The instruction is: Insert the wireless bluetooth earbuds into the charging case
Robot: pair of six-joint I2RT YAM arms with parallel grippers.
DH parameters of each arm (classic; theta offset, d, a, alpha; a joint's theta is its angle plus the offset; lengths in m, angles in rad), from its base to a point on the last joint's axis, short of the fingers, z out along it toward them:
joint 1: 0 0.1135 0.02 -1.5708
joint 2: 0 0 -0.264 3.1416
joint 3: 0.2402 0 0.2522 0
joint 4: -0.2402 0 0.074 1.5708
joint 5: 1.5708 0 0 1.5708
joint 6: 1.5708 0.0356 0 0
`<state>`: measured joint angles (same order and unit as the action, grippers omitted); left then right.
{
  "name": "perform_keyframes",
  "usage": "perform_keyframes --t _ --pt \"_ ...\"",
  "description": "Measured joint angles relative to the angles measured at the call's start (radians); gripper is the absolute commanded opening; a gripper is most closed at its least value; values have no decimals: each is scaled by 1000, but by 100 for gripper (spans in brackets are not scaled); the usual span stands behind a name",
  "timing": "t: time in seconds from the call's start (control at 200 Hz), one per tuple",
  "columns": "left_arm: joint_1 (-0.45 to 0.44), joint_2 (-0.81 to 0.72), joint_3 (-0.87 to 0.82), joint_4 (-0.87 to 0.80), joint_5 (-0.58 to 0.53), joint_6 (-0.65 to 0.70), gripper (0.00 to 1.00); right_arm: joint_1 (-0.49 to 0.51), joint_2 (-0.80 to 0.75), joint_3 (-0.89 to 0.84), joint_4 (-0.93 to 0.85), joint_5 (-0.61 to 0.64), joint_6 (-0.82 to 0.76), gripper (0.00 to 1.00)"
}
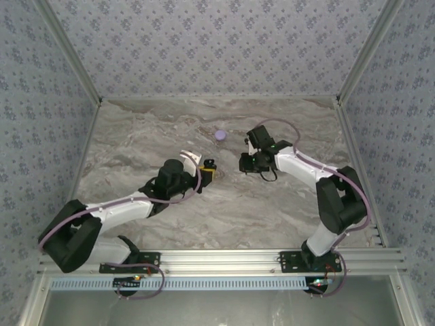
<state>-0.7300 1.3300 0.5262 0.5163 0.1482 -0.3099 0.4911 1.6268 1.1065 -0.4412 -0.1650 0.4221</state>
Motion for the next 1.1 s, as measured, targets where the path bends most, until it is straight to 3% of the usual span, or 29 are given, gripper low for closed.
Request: perform_keyframes --t 0.415,1.104 --pt "0 116 0 185 77 -75 22 -16 -156 -4 65 -114 -4 23" --pt "0 151 63 293 139 -150 22 32 -294 13 187 -199 -49 23"
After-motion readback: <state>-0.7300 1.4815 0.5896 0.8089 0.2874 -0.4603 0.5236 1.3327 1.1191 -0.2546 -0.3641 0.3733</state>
